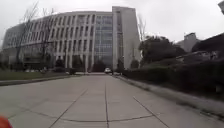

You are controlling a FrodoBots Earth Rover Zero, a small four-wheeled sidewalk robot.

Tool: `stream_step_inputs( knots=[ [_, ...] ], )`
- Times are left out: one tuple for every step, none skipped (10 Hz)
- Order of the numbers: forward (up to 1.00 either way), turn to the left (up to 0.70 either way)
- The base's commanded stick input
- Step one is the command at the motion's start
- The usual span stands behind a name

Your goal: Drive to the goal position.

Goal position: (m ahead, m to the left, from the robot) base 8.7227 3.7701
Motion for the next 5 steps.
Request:
stream_step_inputs(
  knots=[
    [0.70, 0.00],
    [0.70, 0.00],
    [0.70, 0.15],
    [0.70, 0.35],
    [0.70, 0.35]
  ],
)
